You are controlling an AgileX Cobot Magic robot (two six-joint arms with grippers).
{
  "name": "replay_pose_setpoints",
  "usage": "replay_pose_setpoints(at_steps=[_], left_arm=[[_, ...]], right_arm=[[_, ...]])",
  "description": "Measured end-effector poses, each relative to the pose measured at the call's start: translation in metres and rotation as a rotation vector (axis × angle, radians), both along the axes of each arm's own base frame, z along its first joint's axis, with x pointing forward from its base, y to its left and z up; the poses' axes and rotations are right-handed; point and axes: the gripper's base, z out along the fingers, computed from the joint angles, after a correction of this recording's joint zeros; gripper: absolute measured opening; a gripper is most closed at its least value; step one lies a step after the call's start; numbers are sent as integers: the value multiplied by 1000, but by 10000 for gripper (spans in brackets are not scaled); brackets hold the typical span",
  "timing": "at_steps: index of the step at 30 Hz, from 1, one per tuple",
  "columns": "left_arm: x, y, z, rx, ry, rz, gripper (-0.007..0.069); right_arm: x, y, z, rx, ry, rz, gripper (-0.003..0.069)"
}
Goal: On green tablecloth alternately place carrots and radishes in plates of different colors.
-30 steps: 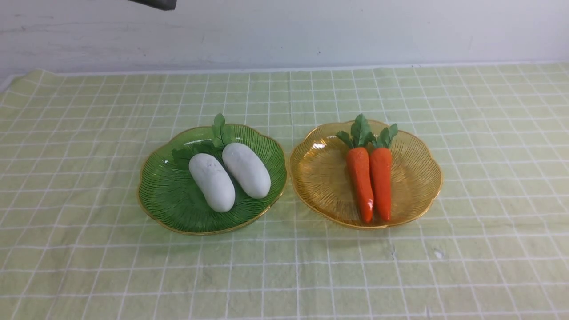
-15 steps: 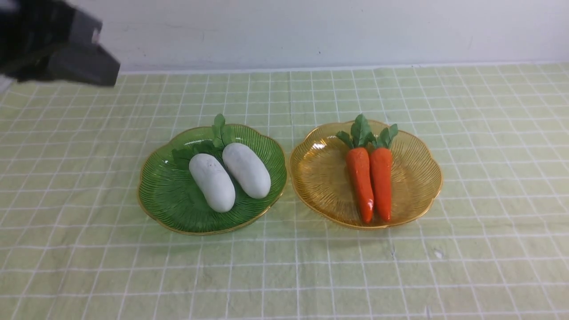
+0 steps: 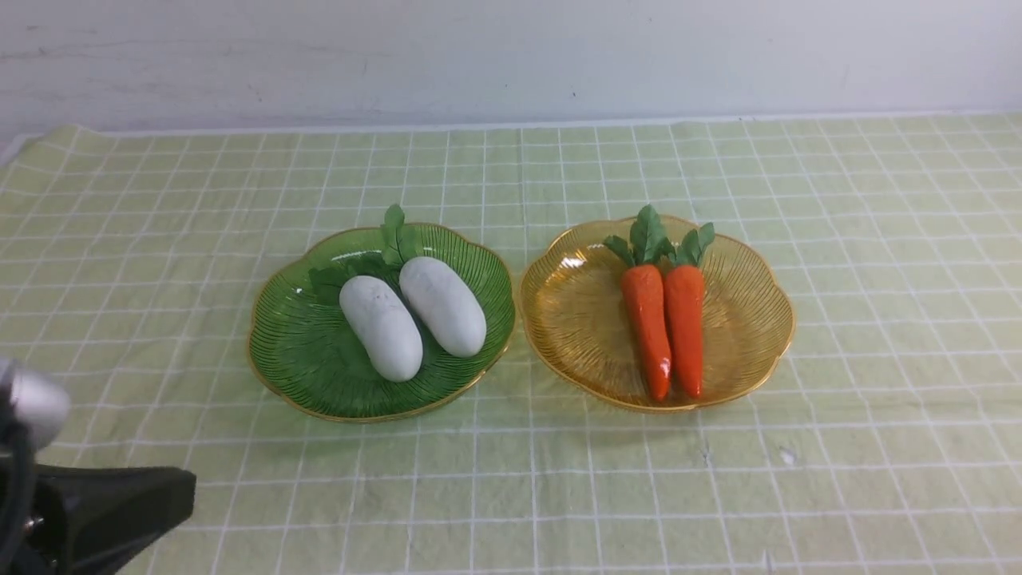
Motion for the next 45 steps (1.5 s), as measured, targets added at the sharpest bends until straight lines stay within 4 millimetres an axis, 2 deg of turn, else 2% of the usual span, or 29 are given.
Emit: replay_pose_setpoints(at_steps=[3, 7, 12, 20, 25, 28, 34, 37, 45], left_arm=[[-7, 7, -12, -53, -183, 96, -8], [-15, 14, -23, -92, -314, 175, -8], [-19, 16, -32, -87, -334, 186, -8], [-19, 16, -34, -75, -340, 189, -8], [-18, 19, -56, -1, -309, 196, -8], [-25, 26, -91, 82, -295, 237, -8], [-29, 34, -130, 114, -304, 323, -8], [-29, 36, -140, 124, -319, 333, -8], [-29, 36, -142, 137, -313, 331, -8]], right_arm=[[0, 0, 0, 0, 0, 0, -15], [0, 0, 0, 0, 0, 0, -15], [0, 0, 0, 0, 0, 0, -15], [0, 0, 0, 0, 0, 0, -15], [0, 0, 0, 0, 0, 0, -15], [0, 0, 0, 0, 0, 0, -15], [0, 0, 0, 0, 0, 0, -15], [0, 0, 0, 0, 0, 0, -15], [0, 0, 0, 0, 0, 0, -15]])
